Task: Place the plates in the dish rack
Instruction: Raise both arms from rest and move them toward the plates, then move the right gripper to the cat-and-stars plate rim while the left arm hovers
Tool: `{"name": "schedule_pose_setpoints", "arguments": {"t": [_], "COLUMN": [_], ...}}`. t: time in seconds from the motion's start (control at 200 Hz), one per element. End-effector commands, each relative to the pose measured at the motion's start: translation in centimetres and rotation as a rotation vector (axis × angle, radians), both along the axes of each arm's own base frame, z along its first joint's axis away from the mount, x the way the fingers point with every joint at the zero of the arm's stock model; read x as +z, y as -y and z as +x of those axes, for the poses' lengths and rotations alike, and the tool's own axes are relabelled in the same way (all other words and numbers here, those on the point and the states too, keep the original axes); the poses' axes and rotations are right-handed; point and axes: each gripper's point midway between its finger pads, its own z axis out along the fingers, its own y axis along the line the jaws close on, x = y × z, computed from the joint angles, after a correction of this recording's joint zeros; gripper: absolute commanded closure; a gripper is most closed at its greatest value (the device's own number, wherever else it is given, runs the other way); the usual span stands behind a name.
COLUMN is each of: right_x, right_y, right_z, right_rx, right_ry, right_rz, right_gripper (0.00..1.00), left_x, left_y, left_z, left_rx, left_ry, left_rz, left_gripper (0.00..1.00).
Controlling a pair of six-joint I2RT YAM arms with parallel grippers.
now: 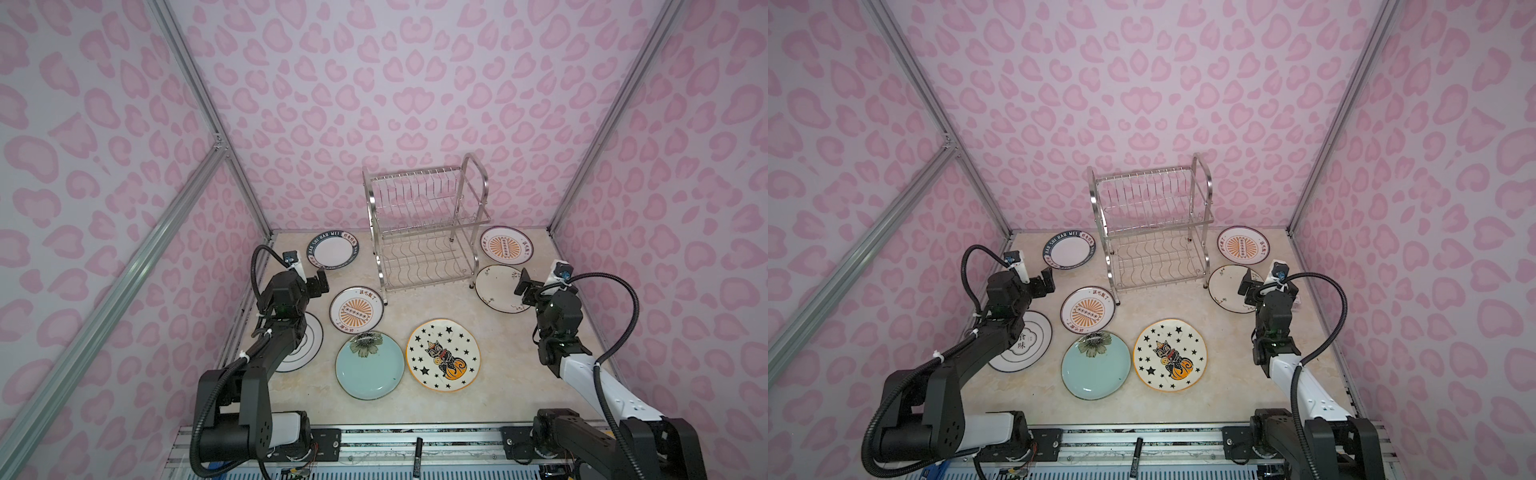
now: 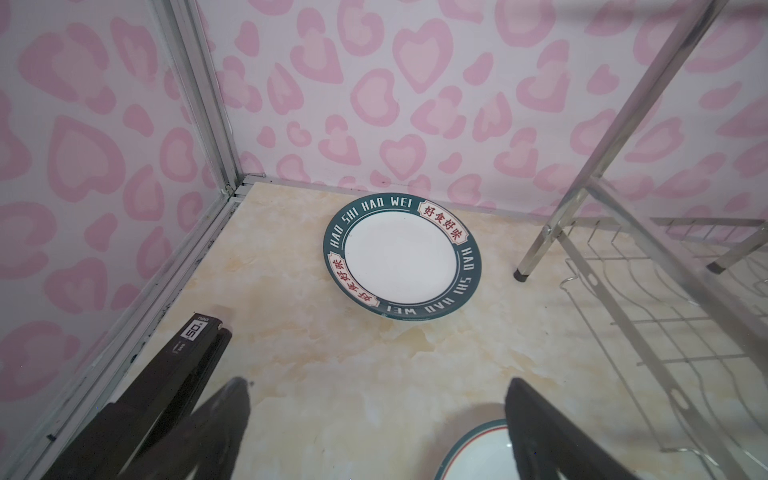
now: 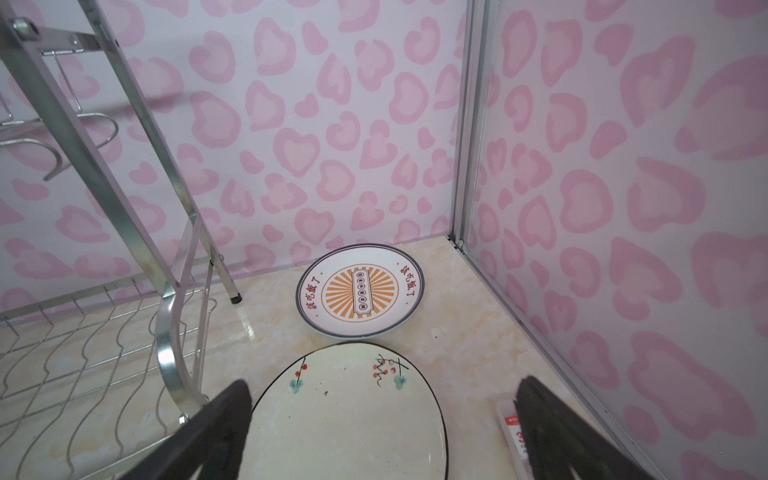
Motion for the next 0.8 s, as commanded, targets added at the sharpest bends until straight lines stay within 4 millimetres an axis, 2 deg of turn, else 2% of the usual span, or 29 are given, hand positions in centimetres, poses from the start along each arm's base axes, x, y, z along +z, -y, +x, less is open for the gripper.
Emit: {"name": "schedule_pose_setpoints", "arguments": {"t": [0.0,0.115,0.205,0.295,0.42,0.565,0.66,0.795], "right_x": [0.1,1.5,1.8,1.3,-0.9,-3.8,-5.6,-8.7], "right_y": [-0.2,-0.4,-0.7,-2.5,-5.5,-8.6,-9.9,-11.5], "right_z": [-0.5,-0.6,-0.6,-0.3,-0.3,-1.0,-1.7,-3.2], "right_rx": [0.003,0.007,0.017,0.102,0.244,0.373,0.405,0.419], "right_ry": [-0.048,-0.055,-0.089,-0.153,-0.266,-0.375,-0.429,-0.541], "right_rz": [0.024,0.064,0.117,0.181,0.297,0.447,0.499,0.541], "right_gripper": [0.01,0.01,0.01,0.01,0.01,0.01,0.01,0.03], "left_x": [2.3,5.5,6.5,7.4,8.7,9.2,9.4,8.6], "left_y": [0.1,1.2,1.9,2.4,3.6,5.1,5.7,6.3], "left_z": [-0.5,-0.5,-0.5,-0.8,-1.6,-2.4,-3.0,-3.7], "left_rx": [0.045,0.003,-0.014,-0.023,-0.080,-0.147,-0.172,-0.199], "left_ry": [0.024,0.012,-0.038,-0.032,0.003,-0.008,-0.011,-0.028], "left_rz": [-0.136,-0.170,-0.161,-0.192,-0.261,-0.312,-0.319,-0.318], "left_gripper": [0.02,0.02,0.02,0.02,0.02,0.03,0.03,0.02]}}
